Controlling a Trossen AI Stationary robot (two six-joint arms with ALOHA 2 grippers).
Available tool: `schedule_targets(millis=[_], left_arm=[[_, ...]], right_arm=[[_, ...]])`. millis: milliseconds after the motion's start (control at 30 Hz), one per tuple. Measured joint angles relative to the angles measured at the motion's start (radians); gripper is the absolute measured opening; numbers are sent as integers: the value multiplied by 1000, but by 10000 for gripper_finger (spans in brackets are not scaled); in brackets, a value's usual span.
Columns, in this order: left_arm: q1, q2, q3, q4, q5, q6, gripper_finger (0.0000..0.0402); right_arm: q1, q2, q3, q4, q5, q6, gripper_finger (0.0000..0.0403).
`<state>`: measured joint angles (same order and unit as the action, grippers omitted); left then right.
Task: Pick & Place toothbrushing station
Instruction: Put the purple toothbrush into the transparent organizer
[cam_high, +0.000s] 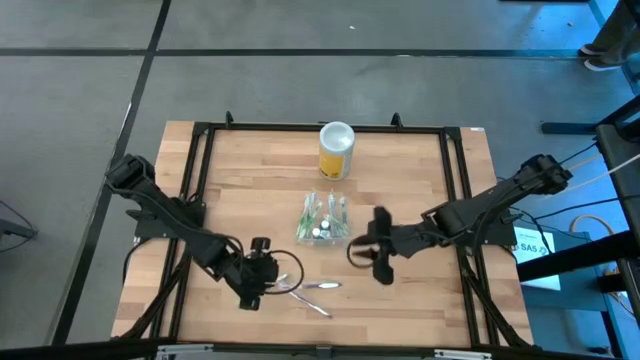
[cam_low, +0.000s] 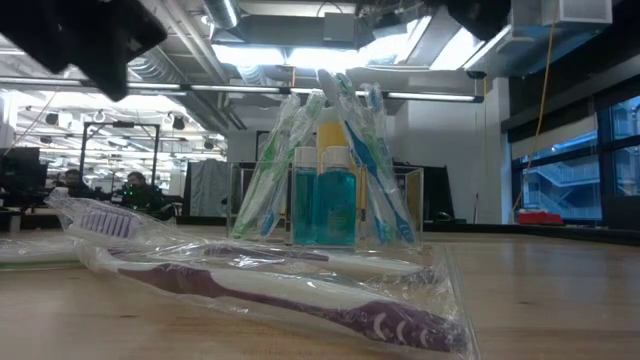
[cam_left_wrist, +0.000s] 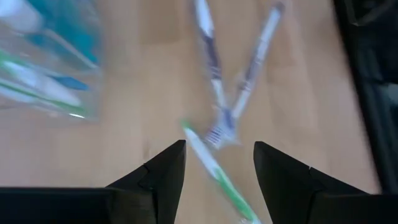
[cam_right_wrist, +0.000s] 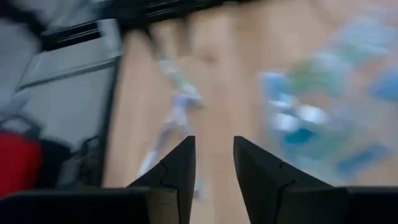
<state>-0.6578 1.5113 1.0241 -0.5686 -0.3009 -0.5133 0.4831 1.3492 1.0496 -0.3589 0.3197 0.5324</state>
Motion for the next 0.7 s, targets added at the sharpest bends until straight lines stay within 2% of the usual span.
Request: schedule_targets(millis=[67, 233, 333, 433, 567, 700], left_arm=[[-8, -1, 0, -3, -68, -12, 186], [-31, 2, 0, 47, -169, -23, 186], [-39, 3, 0, 130, -169, -4, 186], [-36, 24, 0, 263, -172, 82, 186], [-16, 102, 0, 431, -113, 219, 187], [11, 196, 0, 489, -133, 263, 187]], right_arm=[[8, 32, 0, 81, -64, -64, 109], [30, 96, 0, 227, -103, -194, 103], [36, 104, 0, 246, -102, -211, 99], [44, 104, 0, 245, -100, -203, 94], [67, 104, 0, 262, -100, -200, 86], [95, 104, 0, 275, -100, -200, 78]])
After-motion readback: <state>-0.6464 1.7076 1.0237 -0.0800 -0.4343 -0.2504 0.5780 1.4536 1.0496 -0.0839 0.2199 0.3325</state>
